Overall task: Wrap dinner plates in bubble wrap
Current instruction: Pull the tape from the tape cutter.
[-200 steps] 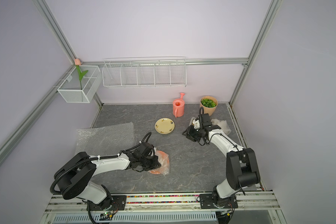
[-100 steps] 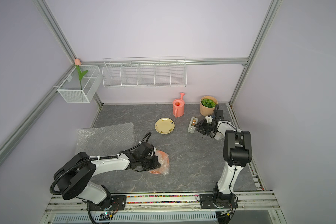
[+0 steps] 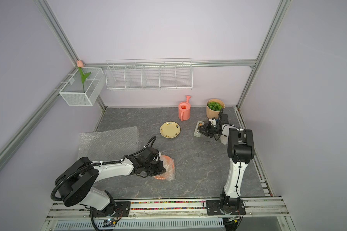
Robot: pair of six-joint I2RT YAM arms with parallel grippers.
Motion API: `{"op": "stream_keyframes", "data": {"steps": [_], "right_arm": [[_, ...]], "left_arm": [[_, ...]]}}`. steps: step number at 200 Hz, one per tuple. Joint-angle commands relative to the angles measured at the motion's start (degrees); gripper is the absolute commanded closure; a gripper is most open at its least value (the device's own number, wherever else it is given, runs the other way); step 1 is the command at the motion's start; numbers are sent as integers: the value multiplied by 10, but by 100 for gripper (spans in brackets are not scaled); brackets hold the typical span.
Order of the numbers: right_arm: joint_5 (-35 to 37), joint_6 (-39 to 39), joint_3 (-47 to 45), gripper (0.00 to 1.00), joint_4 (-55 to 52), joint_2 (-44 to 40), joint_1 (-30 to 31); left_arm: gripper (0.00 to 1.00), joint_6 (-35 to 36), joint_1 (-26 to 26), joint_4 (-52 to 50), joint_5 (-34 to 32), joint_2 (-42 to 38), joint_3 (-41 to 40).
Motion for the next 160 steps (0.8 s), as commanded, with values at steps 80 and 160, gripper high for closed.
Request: {"op": "stream_keyframes", "data": {"steps": [80, 160], "right_arm": [[-18, 82, -36, 92, 105, 13, 3], [-34, 92, -48, 93, 76, -78, 16]], "left_arm": [[100, 5, -3, -104, -32, 9, -35], [100, 4, -3, -109, -36, -1, -38]]}}
